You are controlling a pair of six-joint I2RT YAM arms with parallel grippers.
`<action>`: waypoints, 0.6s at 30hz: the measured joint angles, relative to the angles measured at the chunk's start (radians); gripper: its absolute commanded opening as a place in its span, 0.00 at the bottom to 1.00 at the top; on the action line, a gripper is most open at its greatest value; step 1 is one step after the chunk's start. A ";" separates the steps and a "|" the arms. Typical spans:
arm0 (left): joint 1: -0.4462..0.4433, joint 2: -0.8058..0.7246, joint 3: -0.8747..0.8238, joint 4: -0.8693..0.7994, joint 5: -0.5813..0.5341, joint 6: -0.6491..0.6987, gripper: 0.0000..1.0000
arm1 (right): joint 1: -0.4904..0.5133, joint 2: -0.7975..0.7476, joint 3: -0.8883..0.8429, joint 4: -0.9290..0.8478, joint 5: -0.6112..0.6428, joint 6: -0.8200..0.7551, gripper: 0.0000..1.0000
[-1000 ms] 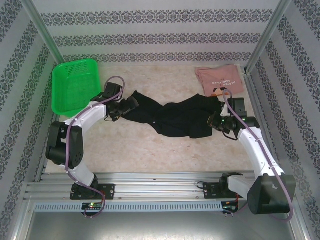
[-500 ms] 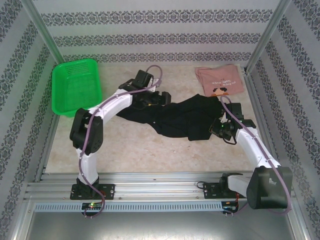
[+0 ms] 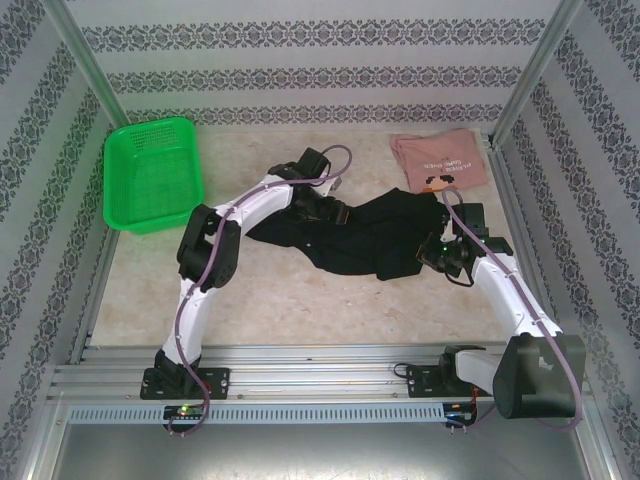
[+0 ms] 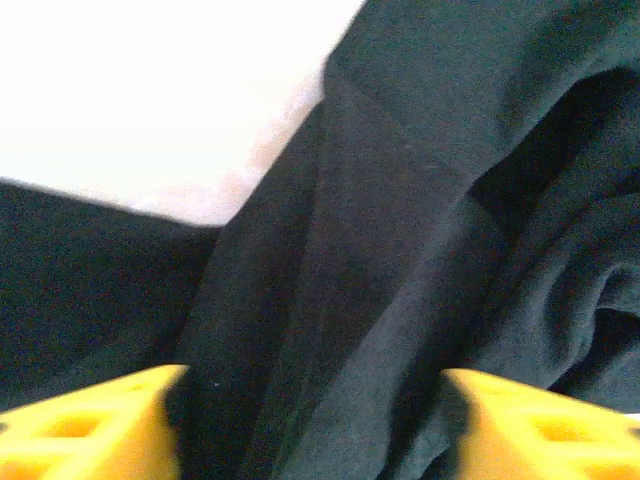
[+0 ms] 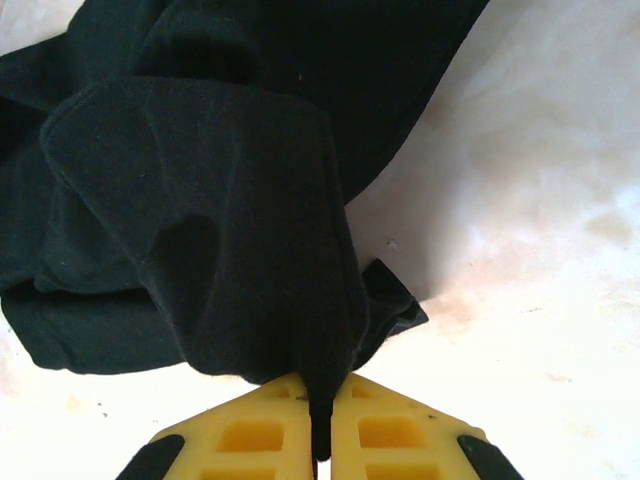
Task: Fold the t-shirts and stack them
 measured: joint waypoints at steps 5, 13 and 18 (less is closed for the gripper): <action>-0.008 0.097 0.142 -0.053 -0.004 0.014 0.00 | 0.000 0.006 0.025 0.008 -0.024 0.001 0.09; 0.007 0.093 0.565 -0.190 -0.128 0.035 0.00 | -0.007 0.040 0.246 0.037 -0.064 -0.013 0.06; 0.049 -0.085 0.661 -0.184 -0.199 0.045 0.00 | -0.056 0.042 0.435 0.100 -0.072 -0.018 0.05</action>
